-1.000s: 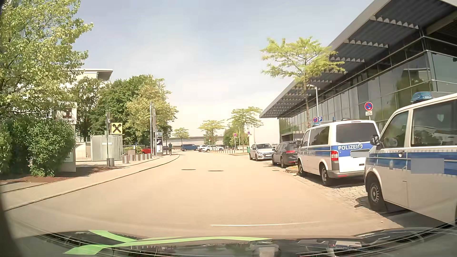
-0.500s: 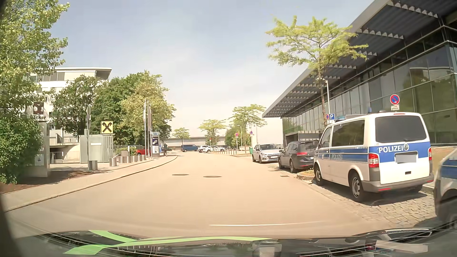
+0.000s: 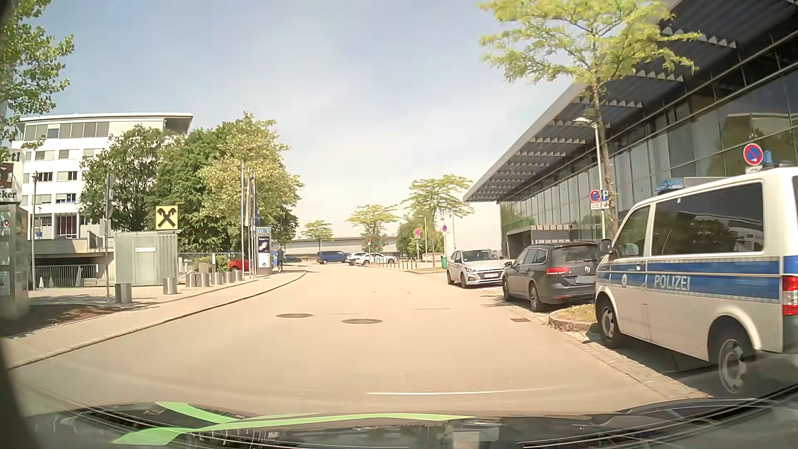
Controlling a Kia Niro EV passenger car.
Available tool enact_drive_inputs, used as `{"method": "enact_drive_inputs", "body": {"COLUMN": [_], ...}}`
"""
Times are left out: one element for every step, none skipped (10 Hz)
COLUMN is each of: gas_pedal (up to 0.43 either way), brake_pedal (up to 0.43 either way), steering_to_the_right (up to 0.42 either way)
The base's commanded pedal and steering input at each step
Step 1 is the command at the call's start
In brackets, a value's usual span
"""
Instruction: Follow the waypoints while adhering to traffic rules and regulations
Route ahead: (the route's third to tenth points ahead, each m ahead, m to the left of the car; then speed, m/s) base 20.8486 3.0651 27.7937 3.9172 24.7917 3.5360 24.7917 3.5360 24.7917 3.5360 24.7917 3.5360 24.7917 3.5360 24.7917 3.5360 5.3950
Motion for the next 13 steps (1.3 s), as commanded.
{"method": "enact_drive_inputs", "body": {"gas_pedal": [0.110, 0.110, 0.110, 0.110, 0.110, 0.110, 0.110, 0.110, 0.110, 0.098, 0.087, 0.079, 0.067], "brake_pedal": [0.000, 0.000, 0.000, 0.000, 0.000, 0.000, 0.000, 0.000, 0.000, 0.000, 0.000, 0.000, 0.006], "steering_to_the_right": [-0.019, -0.020, -0.019, -0.015, -0.014, -0.014, -0.015, -0.016, -0.019, -0.022, -0.023, -0.023, -0.023]}}
